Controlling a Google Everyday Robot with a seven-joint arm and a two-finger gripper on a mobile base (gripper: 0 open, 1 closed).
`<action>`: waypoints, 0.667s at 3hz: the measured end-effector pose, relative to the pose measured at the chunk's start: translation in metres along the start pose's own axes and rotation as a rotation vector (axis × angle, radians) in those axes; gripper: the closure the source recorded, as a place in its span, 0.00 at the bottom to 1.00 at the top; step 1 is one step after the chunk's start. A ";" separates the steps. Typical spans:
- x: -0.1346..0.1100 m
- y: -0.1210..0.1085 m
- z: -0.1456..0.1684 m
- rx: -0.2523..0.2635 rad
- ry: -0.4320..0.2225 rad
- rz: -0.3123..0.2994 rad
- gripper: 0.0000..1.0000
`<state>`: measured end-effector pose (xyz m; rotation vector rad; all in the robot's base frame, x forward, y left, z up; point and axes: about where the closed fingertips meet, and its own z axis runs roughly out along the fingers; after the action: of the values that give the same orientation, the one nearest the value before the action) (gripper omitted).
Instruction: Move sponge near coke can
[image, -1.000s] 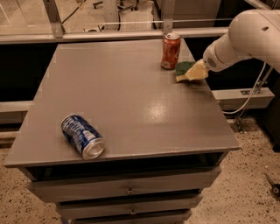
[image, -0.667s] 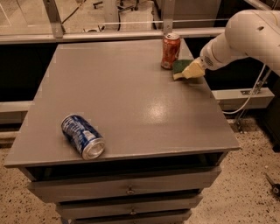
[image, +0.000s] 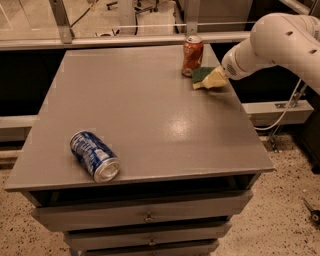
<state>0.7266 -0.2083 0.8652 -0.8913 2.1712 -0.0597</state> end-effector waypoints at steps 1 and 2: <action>0.002 0.005 0.000 -0.015 -0.003 0.006 0.00; 0.011 0.007 -0.019 -0.022 -0.042 0.018 0.00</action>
Offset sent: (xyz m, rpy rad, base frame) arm -0.0598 -0.0278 0.0237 0.1175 -0.0644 0.0265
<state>0.7050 -0.2140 0.8693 -0.8777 2.1449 -0.0078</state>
